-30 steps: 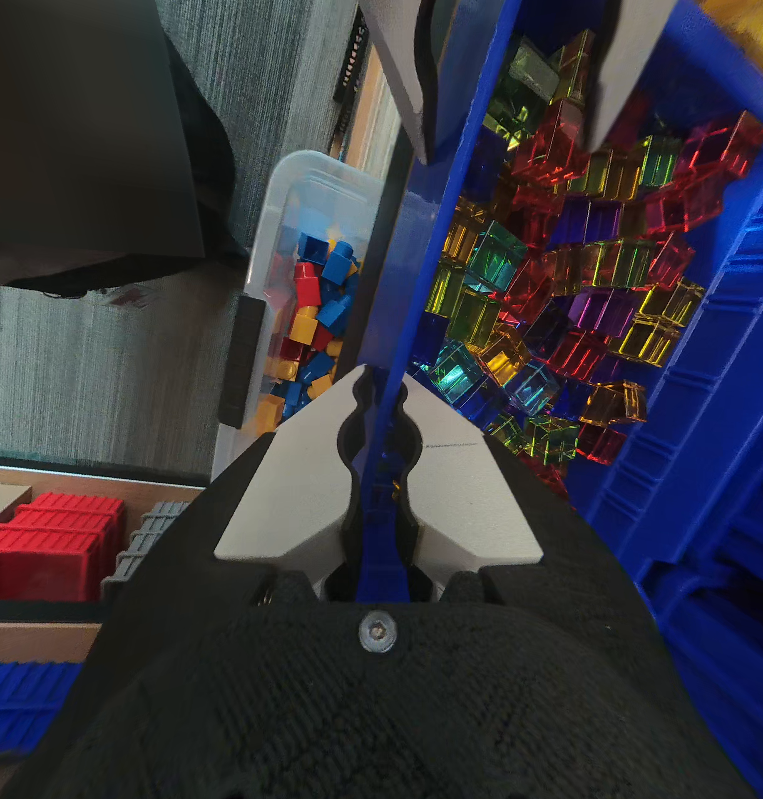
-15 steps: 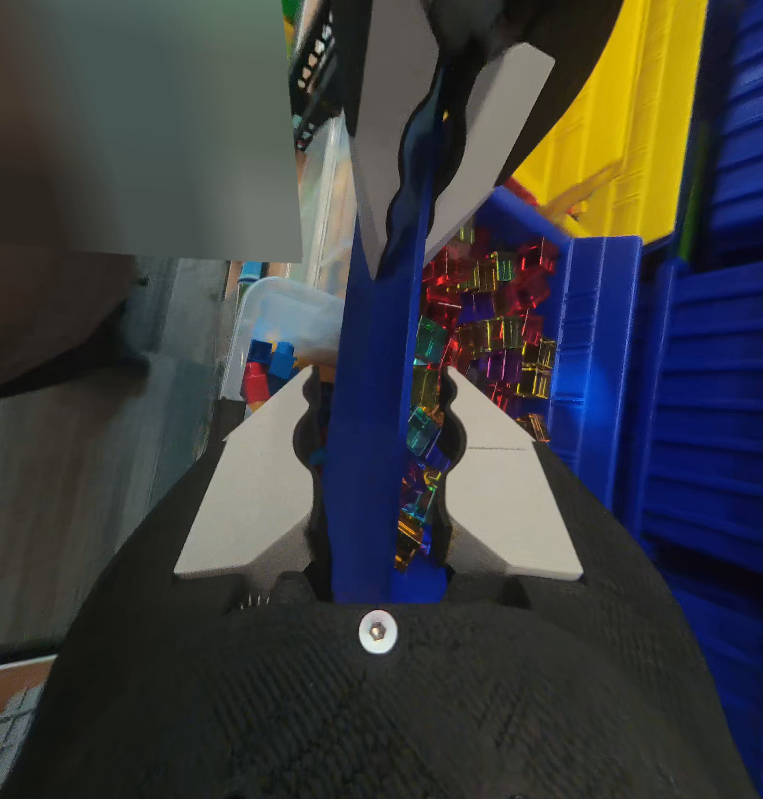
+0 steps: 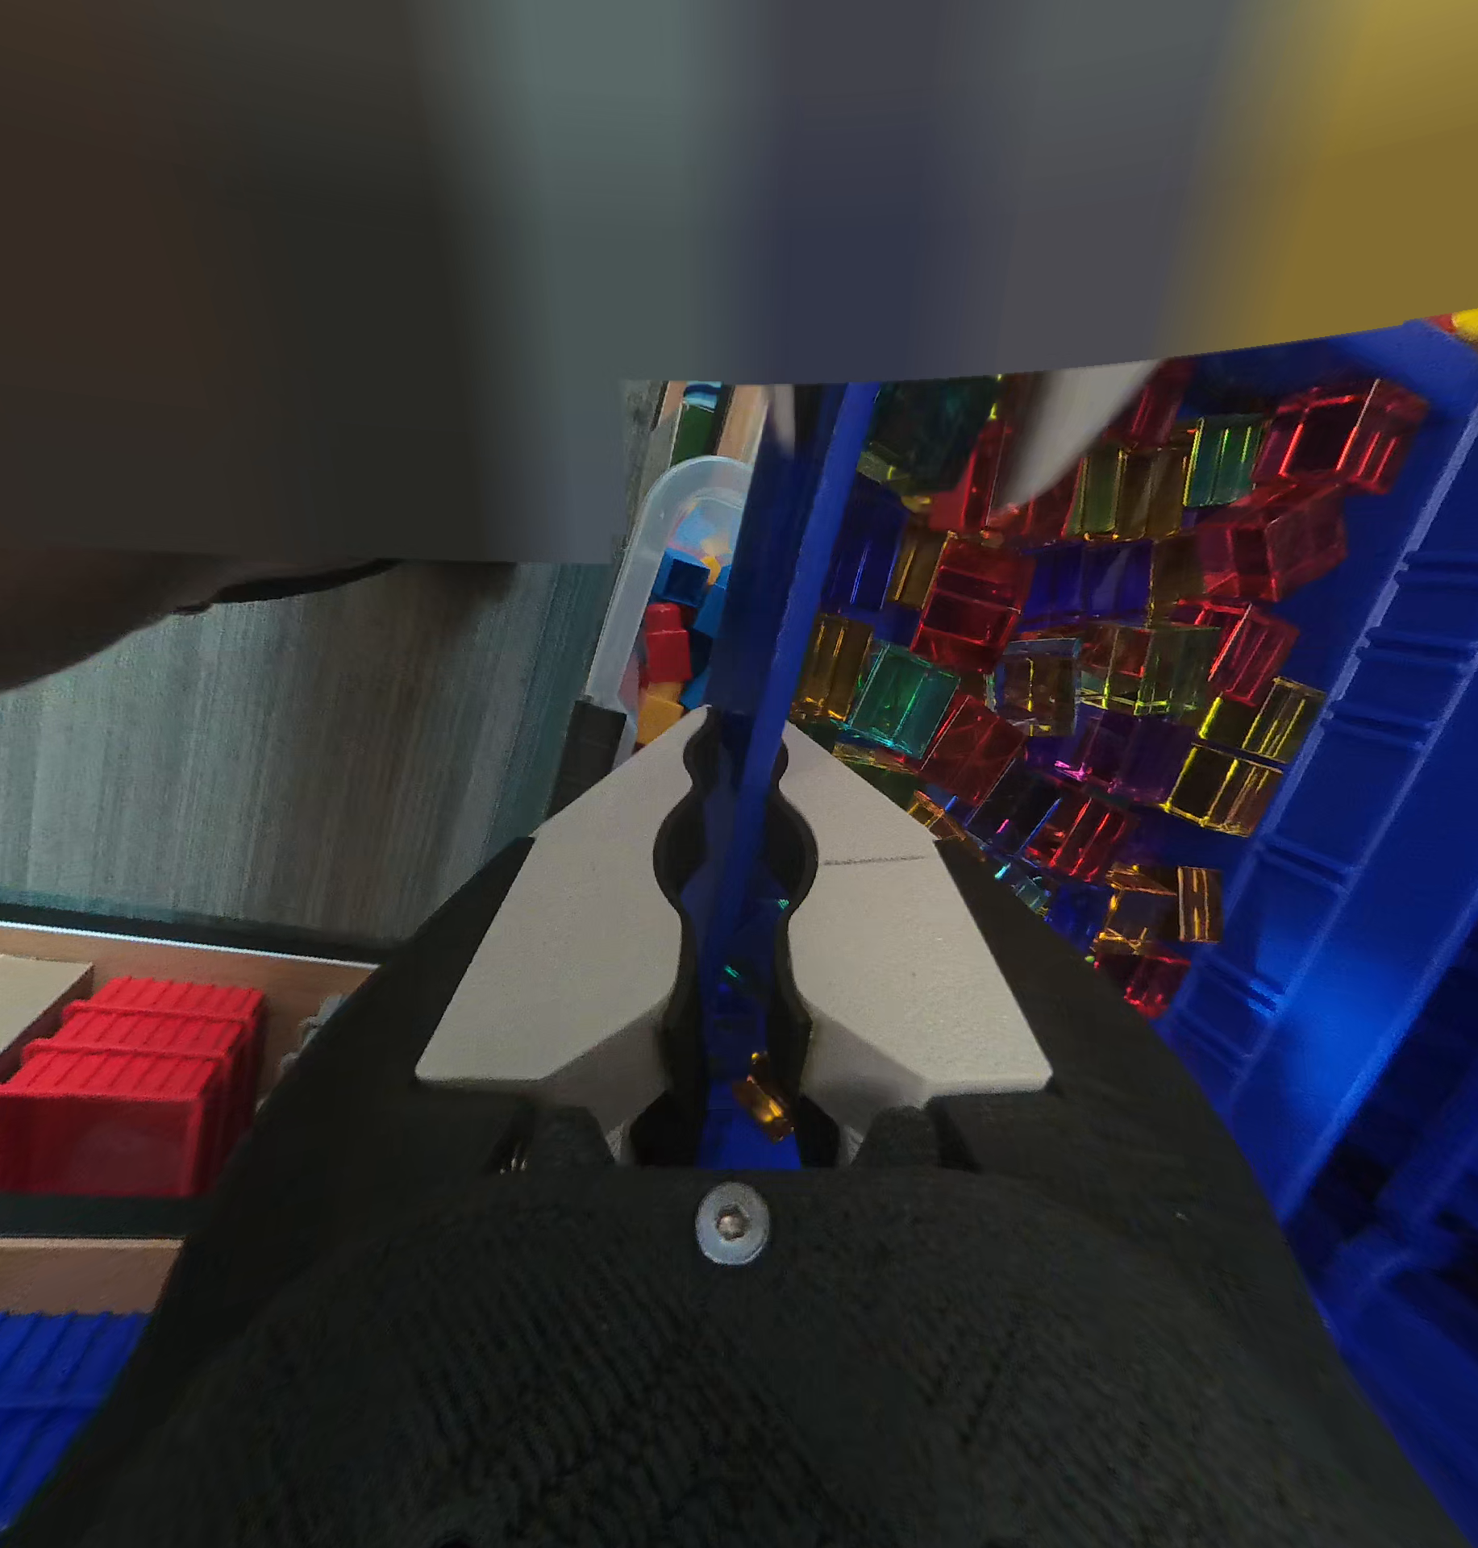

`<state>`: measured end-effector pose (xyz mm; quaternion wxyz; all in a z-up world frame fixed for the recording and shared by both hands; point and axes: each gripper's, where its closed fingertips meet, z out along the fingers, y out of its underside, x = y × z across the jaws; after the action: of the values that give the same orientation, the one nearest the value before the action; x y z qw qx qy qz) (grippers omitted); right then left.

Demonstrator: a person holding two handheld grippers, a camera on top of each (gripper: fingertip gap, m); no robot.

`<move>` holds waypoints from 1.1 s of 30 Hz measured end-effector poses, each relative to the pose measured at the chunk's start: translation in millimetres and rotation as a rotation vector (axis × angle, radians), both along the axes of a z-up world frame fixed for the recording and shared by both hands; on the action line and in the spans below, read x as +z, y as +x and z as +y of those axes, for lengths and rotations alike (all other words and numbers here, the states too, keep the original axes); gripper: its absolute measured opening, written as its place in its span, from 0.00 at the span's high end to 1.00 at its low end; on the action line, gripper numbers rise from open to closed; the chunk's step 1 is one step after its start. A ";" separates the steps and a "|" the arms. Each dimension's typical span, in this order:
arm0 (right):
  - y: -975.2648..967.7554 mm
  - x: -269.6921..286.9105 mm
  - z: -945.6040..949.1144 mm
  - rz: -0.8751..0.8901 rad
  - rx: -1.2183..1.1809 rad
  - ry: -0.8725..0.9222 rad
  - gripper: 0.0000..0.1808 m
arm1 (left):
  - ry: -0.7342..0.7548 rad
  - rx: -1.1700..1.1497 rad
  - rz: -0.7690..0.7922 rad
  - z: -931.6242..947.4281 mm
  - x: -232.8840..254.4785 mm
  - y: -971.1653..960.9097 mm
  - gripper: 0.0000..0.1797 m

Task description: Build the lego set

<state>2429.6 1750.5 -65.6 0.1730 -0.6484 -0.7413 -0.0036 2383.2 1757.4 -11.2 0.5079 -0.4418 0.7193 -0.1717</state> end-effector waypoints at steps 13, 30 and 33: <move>5.7 2.7 -6.8 0.037 0.013 -0.005 0.97 | 0.614 0.167 -0.198 42.6 -67.5 -63.0 0.21; -3.1 35.5 -17.3 0.340 -0.082 0.329 0.53 | 0.897 -0.013 -0.218 33.9 -71.7 -5.9 0.62; 15.4 34.1 -16.1 0.300 -0.131 0.647 0.28 | 0.868 -0.007 -0.194 34.0 -68.0 -5.6 0.62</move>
<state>2445.0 1734.4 -31.5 0.4754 -0.5995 -0.6253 -0.1540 2377.6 1791.4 -79.2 0.7110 -0.1671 0.6751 0.1040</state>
